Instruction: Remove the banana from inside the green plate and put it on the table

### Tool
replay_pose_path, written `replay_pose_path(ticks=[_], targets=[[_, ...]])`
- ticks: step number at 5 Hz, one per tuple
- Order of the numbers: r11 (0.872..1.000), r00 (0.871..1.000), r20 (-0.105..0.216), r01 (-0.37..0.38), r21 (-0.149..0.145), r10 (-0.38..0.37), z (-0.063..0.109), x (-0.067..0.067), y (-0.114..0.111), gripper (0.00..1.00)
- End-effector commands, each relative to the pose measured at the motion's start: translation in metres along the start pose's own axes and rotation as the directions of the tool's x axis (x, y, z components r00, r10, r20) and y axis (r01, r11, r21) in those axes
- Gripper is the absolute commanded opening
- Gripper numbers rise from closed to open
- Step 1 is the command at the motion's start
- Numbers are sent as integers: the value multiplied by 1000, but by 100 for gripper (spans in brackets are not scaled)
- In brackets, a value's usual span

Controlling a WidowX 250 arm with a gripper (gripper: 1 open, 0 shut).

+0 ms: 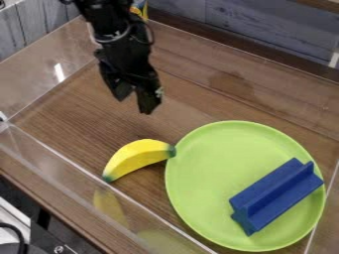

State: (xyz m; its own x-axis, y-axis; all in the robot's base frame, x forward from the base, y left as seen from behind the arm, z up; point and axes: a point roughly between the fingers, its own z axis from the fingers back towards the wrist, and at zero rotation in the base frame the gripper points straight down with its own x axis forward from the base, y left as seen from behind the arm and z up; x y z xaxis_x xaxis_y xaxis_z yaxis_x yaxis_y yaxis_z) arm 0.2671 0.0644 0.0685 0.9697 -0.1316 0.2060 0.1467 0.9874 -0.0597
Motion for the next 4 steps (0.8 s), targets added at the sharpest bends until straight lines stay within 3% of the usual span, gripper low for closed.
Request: replay_pose_path(ticks=[1,2,3,4], targets=[[997,997,17,81,9,-81,8,8,2,100],[992,992,12,128,7,-128,9,11,7,100],[989,989,8,147,6,-147,13,11,10,0],[991,991,4,133,11,-133,8,14,12,100]])
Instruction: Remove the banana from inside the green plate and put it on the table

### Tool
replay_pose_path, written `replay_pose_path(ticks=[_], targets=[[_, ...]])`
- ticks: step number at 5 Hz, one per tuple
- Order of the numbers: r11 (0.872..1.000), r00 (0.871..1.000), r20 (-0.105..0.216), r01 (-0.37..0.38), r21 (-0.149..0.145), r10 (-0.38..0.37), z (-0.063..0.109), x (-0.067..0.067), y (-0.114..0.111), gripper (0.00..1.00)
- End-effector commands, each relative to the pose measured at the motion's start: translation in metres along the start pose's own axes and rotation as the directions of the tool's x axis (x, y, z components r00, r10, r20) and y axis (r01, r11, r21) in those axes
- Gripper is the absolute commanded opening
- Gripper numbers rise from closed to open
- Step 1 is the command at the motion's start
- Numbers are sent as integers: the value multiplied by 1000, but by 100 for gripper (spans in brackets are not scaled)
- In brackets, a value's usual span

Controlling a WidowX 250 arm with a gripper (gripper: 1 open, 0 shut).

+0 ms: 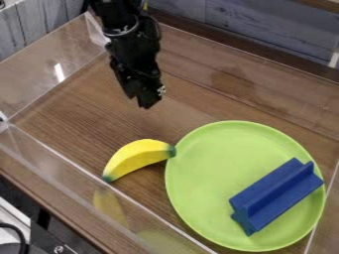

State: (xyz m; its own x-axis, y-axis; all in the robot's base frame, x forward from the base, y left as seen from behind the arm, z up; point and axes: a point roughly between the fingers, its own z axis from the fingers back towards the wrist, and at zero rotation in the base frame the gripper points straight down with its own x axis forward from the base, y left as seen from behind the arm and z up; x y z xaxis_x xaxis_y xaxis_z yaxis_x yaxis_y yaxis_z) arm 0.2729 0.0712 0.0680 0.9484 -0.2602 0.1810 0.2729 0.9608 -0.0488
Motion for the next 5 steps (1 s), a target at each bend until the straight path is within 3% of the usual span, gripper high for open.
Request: replay_pose_path(ticks=[1,3,4,5], targets=[[1000,1000,30,-6,29,5,6,9,6,100],[999,998,36,44,25,-45,17,5,0,100],[999,999,34,-32,31,31,13,11,-12,100],[1000,1000,25,10,21,-11,-3,3,-8,100]])
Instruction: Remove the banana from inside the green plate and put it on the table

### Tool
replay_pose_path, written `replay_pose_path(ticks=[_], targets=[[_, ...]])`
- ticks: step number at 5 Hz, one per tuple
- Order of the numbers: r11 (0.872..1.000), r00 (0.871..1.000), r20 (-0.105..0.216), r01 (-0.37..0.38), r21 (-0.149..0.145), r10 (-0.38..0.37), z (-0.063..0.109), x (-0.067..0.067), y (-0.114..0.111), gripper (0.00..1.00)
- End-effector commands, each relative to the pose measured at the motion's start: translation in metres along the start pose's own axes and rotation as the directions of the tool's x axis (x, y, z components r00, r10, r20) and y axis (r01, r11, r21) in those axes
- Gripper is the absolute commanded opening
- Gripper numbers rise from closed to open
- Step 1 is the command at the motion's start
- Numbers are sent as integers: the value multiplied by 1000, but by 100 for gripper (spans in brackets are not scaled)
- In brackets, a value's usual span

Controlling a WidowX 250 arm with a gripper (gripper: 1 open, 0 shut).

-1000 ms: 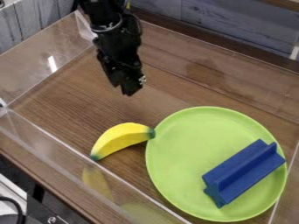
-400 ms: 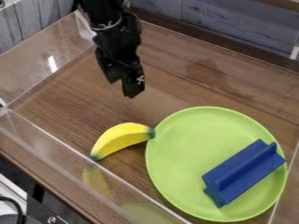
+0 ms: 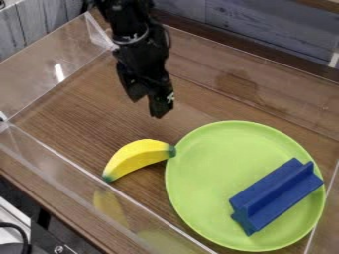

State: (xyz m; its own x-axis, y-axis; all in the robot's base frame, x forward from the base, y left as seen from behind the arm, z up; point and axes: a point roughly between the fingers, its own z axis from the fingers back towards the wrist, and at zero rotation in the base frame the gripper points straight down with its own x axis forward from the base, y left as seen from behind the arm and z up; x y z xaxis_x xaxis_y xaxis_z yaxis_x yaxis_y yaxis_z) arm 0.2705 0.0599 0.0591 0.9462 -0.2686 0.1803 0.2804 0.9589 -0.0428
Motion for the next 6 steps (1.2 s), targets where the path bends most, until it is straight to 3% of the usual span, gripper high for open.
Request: replay_pose_path(ticks=[1,3,6], targets=[[1000,1000,17,3,14,-3,-7,-2,15,100],[989,990,19,-140,40,139,13,3,44,100],[1000,1000,-5,-23,-9,23,17,-1,21,100]])
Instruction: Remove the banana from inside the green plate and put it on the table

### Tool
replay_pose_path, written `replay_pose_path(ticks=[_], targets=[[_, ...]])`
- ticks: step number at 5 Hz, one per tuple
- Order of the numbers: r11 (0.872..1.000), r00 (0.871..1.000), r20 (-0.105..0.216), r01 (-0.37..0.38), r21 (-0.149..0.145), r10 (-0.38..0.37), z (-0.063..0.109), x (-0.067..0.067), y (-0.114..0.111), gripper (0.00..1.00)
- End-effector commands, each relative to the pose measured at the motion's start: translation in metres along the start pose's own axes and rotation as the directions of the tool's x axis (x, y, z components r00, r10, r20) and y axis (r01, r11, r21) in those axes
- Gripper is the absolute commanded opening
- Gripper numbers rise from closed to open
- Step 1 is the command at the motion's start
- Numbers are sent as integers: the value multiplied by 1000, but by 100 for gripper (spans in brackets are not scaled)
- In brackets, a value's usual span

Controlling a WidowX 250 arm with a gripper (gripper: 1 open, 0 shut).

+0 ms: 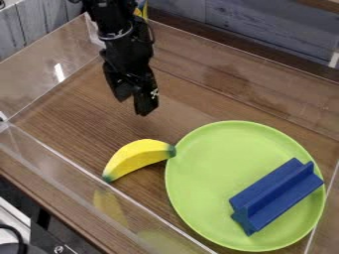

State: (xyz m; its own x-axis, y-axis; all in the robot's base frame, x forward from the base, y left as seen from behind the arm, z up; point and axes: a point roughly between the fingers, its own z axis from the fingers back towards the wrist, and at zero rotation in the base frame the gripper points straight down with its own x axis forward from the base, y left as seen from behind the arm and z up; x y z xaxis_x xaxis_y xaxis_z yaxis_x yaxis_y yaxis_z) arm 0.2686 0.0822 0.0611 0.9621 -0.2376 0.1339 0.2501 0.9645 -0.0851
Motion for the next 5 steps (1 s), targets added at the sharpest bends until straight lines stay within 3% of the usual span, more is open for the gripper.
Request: replay_pose_path(ticks=[1,2,3,5], targets=[[999,998,42,41,25,-42,17,5,-4,0],[997,996,42,74,14,-74,17,9,-11,100],[995,994,42,100,6,-100,17,13,-15,100],[997,996,53,76,8,-76,19,13,-14,100]])
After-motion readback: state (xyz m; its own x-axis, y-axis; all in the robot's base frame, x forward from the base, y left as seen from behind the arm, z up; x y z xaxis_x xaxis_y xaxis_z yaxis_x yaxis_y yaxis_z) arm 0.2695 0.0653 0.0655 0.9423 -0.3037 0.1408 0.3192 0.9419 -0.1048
